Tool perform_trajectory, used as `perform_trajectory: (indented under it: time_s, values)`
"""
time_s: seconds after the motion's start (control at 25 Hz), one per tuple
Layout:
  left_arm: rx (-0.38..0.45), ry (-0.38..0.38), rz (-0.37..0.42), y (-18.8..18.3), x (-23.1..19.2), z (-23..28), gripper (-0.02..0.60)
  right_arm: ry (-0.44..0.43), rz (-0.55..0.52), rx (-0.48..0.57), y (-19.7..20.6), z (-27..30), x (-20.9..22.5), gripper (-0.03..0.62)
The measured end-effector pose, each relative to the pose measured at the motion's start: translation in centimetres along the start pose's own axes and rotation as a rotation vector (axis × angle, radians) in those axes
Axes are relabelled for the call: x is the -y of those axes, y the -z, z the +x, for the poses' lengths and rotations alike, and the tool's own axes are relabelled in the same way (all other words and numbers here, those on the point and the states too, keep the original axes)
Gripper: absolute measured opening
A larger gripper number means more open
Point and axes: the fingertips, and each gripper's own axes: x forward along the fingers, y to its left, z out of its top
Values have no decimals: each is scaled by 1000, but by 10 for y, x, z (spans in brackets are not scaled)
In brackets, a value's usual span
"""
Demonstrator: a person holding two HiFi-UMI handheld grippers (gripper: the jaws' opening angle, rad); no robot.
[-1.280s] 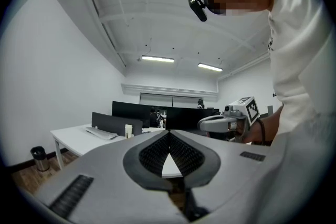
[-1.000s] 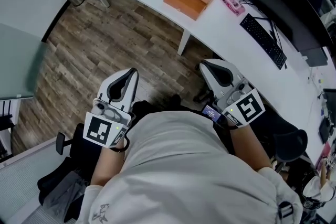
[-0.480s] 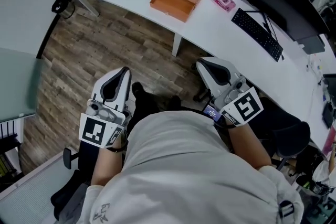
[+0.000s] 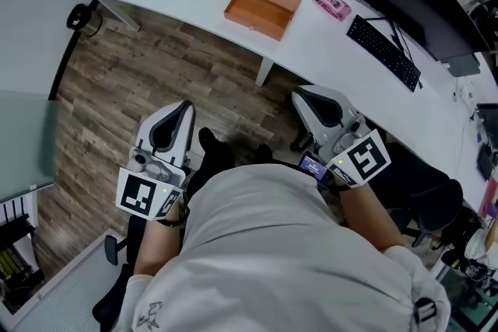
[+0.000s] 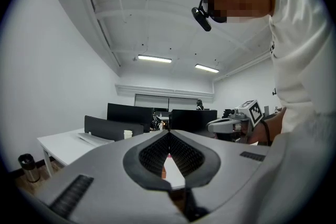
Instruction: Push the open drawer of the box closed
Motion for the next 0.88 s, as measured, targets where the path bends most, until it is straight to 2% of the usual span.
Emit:
perform_trajectory:
  time_s: [0.2,0.52,0.88]
  values:
    - [-18,33,-22,4,-54,-6,1,31,-1,-12,-8,56,-4,2]
    - [-37,119,-37,-1,-140,-37,0,81,8,-35,-19,145,-42,2]
    - [-68,194,-30,9,-200,-65,0,148,37,-40,-10,196,-77,2]
